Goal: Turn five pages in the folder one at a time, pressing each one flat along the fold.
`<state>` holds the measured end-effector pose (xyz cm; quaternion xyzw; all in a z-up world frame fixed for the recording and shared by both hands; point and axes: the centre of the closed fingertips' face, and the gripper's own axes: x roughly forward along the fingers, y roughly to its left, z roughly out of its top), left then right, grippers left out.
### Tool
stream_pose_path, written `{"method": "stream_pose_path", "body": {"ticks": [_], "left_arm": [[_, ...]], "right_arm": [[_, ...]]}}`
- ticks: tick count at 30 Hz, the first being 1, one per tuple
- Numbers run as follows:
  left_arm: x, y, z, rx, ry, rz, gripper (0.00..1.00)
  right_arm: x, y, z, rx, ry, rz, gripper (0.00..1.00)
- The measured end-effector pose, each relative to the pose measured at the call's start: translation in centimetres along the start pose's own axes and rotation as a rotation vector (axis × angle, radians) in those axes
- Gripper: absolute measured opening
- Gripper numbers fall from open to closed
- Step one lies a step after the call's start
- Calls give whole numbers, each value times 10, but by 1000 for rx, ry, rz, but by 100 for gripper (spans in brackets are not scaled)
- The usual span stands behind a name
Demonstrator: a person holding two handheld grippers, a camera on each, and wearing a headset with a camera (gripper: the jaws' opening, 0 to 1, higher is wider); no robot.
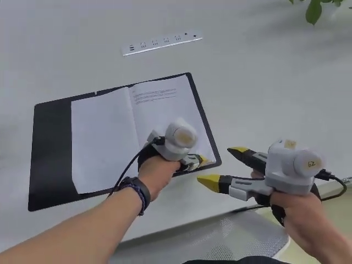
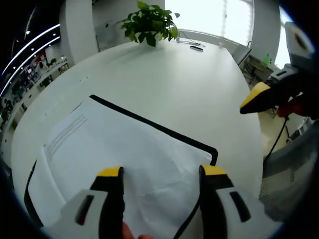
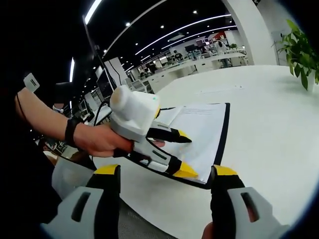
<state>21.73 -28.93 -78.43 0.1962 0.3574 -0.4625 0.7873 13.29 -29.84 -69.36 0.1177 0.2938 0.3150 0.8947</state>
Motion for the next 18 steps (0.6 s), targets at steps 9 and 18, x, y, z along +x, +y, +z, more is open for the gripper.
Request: {"method": "stream_pose_path", "body": {"ticks": [9, 18], "left_arm": [[-2, 5, 1, -10, -23, -34, 57], [-3, 6, 1, -30, -31, -51, 52]], "right_arm": [[10, 4, 1, -32, 14, 29, 72], [29, -9, 13, 4, -11, 47, 69]]}}
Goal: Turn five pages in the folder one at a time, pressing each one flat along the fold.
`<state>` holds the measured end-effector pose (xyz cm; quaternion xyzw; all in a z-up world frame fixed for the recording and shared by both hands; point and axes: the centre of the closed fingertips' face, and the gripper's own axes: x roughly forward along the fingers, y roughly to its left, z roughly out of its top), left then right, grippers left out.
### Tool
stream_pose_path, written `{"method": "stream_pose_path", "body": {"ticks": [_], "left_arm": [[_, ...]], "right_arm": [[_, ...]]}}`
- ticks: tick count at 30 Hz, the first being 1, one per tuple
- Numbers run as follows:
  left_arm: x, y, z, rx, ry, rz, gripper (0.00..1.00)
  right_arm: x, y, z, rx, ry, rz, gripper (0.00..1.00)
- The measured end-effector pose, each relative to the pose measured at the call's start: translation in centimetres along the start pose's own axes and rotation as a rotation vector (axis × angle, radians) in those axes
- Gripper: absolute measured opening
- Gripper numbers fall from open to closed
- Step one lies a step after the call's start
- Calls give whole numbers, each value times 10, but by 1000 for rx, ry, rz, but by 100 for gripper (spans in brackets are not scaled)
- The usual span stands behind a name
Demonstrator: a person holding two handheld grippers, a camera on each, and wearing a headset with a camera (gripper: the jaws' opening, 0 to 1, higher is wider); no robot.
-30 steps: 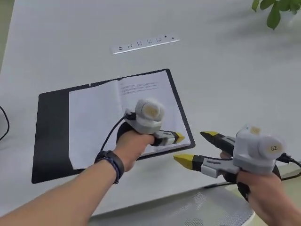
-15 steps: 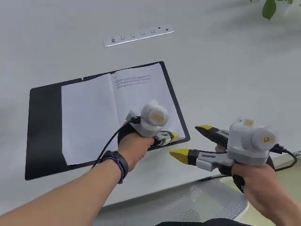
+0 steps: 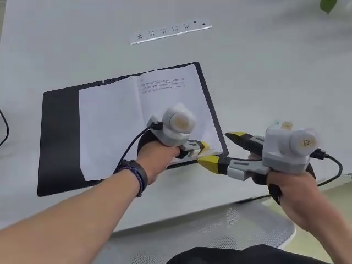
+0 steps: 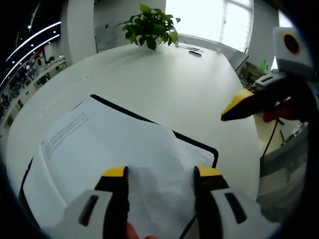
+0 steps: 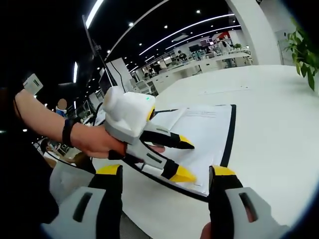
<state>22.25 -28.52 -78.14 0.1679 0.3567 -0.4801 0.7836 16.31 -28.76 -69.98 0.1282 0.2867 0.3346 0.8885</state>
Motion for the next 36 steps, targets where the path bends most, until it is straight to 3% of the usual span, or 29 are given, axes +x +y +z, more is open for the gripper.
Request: {"method": "stream_pose_path", "body": {"ticks": [6, 14, 19, 23, 32, 36], "left_arm": [[0, 1, 0, 0, 2, -11, 52], [0, 0, 0, -1, 0, -10, 52], [0, 0, 0, -1, 0, -9, 52], [-1, 1, 0, 0, 4, -11, 52], [-2, 0, 1, -21, -3, -27, 53], [-7, 1, 2, -68, 2, -50, 55]], "right_arm": [[12, -17, 16, -18, -7, 3, 67], [33, -39, 23, 105, -64, 8, 61], [44, -47, 16, 180, -51, 16, 59], [49, -47, 16, 233, -55, 36, 58], [52, -37, 10, 282, -47, 78, 50], [51, -33, 9, 281, -42, 85, 46]]}}
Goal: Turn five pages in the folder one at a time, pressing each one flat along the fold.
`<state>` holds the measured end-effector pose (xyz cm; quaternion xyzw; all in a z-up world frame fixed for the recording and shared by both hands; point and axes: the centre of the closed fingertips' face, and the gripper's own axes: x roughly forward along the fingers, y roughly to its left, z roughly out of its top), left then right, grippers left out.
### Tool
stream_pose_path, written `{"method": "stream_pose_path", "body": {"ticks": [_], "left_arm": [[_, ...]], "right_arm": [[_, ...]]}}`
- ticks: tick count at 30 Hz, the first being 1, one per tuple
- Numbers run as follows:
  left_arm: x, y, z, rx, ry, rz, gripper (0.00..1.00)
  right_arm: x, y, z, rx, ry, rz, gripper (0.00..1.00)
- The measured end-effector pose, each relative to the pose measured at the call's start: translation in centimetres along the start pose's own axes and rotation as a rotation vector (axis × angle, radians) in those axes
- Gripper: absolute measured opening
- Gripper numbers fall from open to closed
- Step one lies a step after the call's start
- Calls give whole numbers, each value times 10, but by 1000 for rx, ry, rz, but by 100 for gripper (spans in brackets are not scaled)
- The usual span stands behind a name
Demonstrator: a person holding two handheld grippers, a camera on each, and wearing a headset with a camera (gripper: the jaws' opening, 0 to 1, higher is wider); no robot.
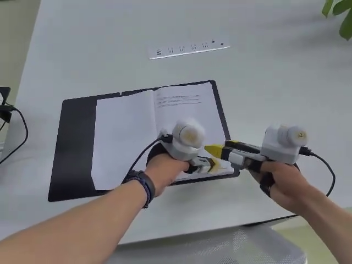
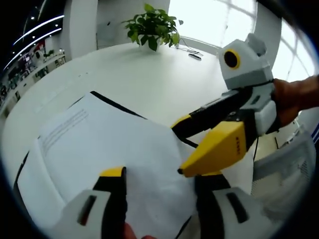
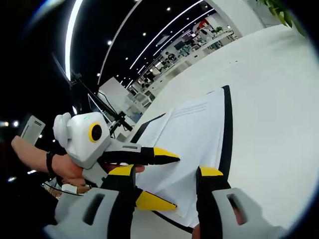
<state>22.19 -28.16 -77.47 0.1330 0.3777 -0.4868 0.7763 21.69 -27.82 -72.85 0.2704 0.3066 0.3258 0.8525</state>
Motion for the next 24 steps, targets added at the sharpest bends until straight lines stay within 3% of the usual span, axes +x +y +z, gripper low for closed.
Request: {"method": "stream_pose_path", "body": {"ticks": [8, 12, 17, 21, 24], "left_arm": [[-22, 3, 5, -7, -34, 11, 65], [-36, 11, 8, -15, -54, 33, 66], [-59, 23, 12, -43, -99, 77, 66], [-82, 30, 7, -86, -139, 127, 67], [-94, 34, 1, -103, -149, 152, 68]], "right_arm": [[0, 0, 14, 32, -82, 13, 28], [3, 5, 14, 7, -69, 11, 19], [2, -3, 16, -12, -60, 5, 9], [3, -5, 14, 7, -58, -5, 2], [3, -3, 17, 36, -92, 9, 0]]}}
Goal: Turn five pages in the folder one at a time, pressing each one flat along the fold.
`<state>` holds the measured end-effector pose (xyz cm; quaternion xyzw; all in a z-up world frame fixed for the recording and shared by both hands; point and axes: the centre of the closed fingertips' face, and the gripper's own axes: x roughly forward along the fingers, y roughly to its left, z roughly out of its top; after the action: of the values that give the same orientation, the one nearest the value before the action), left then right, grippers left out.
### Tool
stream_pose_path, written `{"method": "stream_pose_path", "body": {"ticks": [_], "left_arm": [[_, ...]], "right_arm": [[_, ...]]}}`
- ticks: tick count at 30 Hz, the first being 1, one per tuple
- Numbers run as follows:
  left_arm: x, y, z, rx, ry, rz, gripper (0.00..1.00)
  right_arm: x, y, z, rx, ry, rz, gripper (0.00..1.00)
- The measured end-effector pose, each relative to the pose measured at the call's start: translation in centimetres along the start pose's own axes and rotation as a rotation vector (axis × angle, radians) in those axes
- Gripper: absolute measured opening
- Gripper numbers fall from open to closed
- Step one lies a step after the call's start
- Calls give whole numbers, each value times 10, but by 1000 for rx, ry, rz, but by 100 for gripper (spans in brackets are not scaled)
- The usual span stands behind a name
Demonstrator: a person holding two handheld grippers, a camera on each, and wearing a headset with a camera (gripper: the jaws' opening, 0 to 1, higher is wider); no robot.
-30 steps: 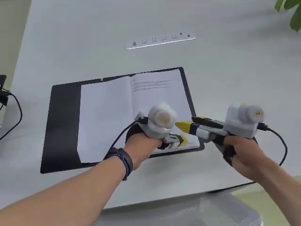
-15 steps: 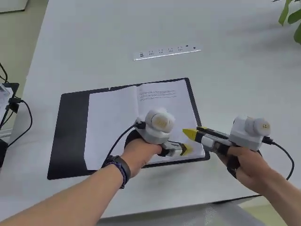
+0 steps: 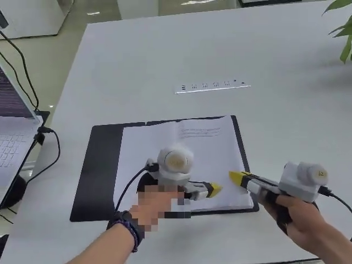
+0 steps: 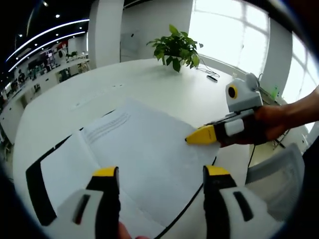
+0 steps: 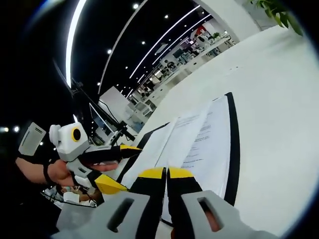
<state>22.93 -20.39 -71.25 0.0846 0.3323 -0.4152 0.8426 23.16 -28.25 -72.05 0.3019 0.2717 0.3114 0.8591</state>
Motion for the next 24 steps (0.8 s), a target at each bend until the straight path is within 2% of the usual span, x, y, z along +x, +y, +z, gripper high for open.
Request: {"method": "stream_pose_path", "body": {"ticks": [5, 12, 18, 24], "left_arm": [[-23, 17, -4, -59, -37, 62, 68], [-48, 31, -9, -136, -91, 116, 68], [-60, 43, -14, -150, -99, 142, 69], [-73, 49, -14, -165, -122, 162, 70]], "right_arm": [[2, 2, -3, 9, -3, -8, 0], [6, 10, 0, 15, -13, -7, 0], [12, 26, 13, 16, -41, 17, 0], [24, 40, 15, 12, -41, 44, 0]]}}
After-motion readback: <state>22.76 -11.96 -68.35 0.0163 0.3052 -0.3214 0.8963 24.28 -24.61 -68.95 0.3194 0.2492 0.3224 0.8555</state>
